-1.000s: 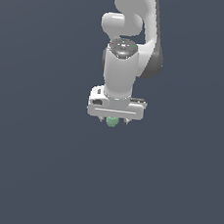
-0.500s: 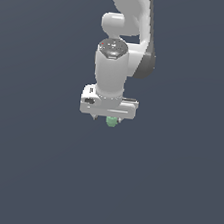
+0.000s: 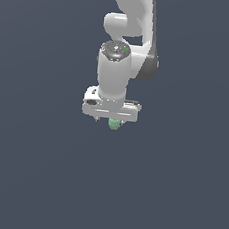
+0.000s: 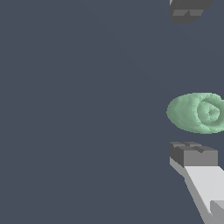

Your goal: Pick up the object and move it to a goal position.

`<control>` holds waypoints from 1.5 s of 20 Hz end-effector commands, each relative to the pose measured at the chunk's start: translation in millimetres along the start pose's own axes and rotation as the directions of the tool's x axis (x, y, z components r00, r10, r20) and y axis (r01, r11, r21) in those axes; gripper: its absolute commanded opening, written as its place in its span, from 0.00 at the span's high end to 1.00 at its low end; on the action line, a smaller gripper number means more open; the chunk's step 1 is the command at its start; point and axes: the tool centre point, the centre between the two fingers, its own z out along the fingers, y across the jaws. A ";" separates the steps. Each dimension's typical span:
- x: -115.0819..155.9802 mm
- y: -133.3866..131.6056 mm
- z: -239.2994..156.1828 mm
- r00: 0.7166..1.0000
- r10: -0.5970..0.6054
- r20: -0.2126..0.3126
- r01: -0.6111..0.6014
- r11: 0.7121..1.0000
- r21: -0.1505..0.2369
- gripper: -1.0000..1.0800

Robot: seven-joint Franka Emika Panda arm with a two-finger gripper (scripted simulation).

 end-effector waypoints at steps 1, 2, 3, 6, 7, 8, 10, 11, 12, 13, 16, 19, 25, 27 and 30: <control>-4.8 -1.6 4.4 1.000 0.023 0.001 -0.023 1.000 0.001 0.04; -7.2 -2.5 6.5 0.999 0.036 0.001 -0.036 0.999 0.001 0.04; -10.0 -3.4 8.8 0.999 0.049 0.002 -0.049 0.999 0.002 0.04; -19.9 -6.5 17.0 0.995 0.097 0.003 -0.097 0.995 0.003 0.04; -23.8 -7.6 20.1 0.993 0.116 0.004 -0.116 0.993 0.004 0.04; -28.0 -8.8 23.4 0.991 0.135 0.004 -0.135 0.991 0.004 0.04; -37.5 -11.2 30.5 0.984 0.179 0.006 -0.179 0.984 0.005 0.04; -42.8 -12.4 34.3 0.979 0.202 0.007 -0.202 0.979 0.006 0.04; -48.1 -13.6 38.0 0.974 0.226 0.008 -0.226 0.974 0.006 0.04; -53.3 -14.7 41.5 0.969 0.248 0.008 -0.248 0.969 0.006 0.04; -67.2 -17.3 50.4 0.952 0.306 0.011 -0.306 0.952 0.007 0.04; -78.8 -19.2 57.4 0.936 0.353 0.012 -0.353 0.936 0.007 0.04; -93.9 -21.2 66.0 0.912 0.411 0.014 -0.411 0.912 0.006 0.04; -96.5 -21.5 67.4 0.907 0.421 0.015 -0.421 0.907 0.006 0.04; -98.0 -21.7 68.1 0.905 0.426 0.015 -0.426 0.905 0.006 0.04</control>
